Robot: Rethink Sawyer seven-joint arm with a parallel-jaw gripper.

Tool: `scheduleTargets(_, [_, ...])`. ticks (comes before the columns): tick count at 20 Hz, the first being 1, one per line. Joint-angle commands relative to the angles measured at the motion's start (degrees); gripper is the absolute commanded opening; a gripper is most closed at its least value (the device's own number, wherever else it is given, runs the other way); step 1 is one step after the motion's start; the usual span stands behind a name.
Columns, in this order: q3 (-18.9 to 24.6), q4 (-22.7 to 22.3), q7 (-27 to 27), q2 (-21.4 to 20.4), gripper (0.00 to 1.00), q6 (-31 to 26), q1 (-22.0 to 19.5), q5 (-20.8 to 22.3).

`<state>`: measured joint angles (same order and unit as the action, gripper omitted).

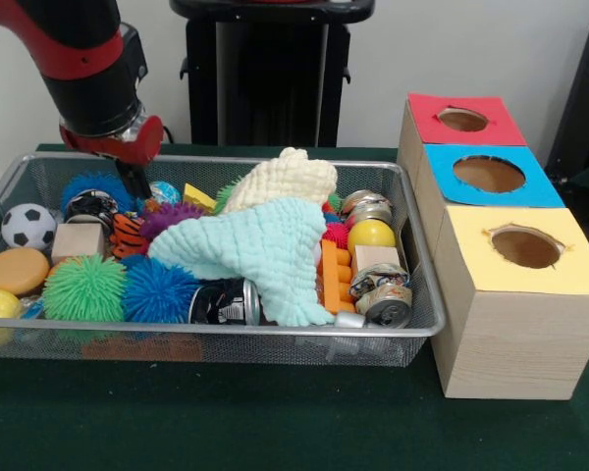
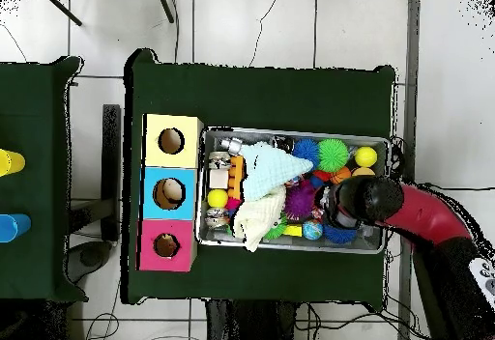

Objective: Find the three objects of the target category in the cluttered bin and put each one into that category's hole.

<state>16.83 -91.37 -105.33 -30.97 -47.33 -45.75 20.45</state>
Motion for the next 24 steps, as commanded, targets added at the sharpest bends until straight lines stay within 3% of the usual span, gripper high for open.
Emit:
scheduleTargets(1, [4.18, 5.86, 5.46, 4.55, 0.0, 0.74, 1.23, 1.54])
scheduleTargets(9, [3.19, 4.25, 2.54, 4.81, 0.0, 1.49, 1.68, 0.33])
scheduleTargets(10, [3.0, 3.89, 2.03, 4.67, 1.0, 1.7, 1.67, 0.18])
scheduleTargets(12, [3.01, 2.14, 0.89, 4.23, 1.0, 4.71, 1.42, 0.35])
scheduleTargets(24, [0.95, -2.11, -4.61, 1.1, 1.0, 6.34, 1.6, -2.24])
